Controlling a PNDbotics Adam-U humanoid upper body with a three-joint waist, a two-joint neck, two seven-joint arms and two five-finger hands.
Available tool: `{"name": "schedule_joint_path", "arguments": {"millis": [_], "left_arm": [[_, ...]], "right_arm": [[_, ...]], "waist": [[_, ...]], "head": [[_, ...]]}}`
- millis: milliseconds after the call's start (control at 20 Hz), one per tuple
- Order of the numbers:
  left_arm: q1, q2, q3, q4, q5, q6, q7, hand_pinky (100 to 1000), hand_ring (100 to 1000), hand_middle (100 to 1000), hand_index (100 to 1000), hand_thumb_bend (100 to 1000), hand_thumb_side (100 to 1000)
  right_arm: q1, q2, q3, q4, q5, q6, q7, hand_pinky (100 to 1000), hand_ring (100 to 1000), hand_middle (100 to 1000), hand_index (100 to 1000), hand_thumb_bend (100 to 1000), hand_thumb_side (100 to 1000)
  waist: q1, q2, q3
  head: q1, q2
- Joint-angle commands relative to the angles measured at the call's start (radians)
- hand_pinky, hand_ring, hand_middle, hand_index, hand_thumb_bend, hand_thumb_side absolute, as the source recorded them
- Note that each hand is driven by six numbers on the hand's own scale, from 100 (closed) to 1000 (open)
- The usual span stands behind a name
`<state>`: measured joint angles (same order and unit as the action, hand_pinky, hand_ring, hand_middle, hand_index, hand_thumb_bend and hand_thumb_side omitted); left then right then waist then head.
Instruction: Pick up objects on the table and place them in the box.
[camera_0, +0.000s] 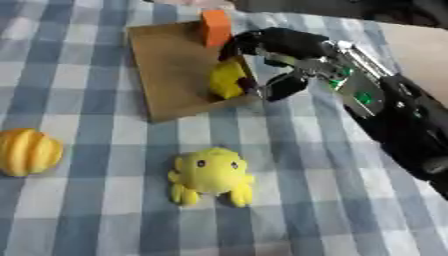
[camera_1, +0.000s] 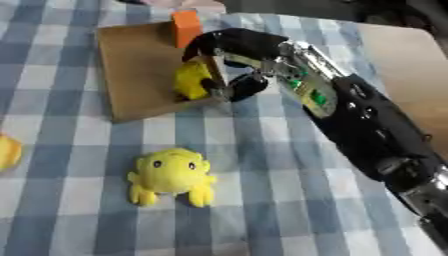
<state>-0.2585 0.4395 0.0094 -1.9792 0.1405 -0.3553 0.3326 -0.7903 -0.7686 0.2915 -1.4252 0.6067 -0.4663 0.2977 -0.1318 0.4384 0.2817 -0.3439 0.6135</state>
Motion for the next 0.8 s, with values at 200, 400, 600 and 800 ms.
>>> {"name": "schedule_joint_path", "arguments": {"millis": [200,400,600,800], "left_arm": [[-0.001,0.015,0.005,-0.021,0.007,-0.001,0.000,987,765,727,868,100,647],[0.003,0.016,0.006,-0.021,0.008,-0.001,0.000,987,766,728,868,100,644],[0.011,0.017,0.009,-0.021,0.008,-0.001,0.003,987,766,728,867,100,642],[0.014,0.019,0.011,-0.021,0.008,-0.002,0.006,986,767,729,866,100,637]], "right_arm": [[-0.006,-0.027,-0.016,-0.042,-0.019,0.002,0.007,850,915,857,932,100,216],[-0.007,-0.042,-0.032,-0.085,-0.092,0.024,0.012,860,924,856,958,100,205],[0.003,-0.070,-0.059,-0.153,-0.183,0.063,0.011,863,923,850,961,100,198],[0.032,-0.109,-0.084,-0.254,-0.292,0.106,0.017,864,920,844,962,100,199]], "waist": [[0.014,-0.037,-0.008],[0.019,-0.047,-0.016],[0.024,-0.055,-0.024],[0.028,-0.062,-0.035]], "head": [[0.008,-0.005],[0.013,0.000],[0.020,0.007],[0.027,0.012]]}}
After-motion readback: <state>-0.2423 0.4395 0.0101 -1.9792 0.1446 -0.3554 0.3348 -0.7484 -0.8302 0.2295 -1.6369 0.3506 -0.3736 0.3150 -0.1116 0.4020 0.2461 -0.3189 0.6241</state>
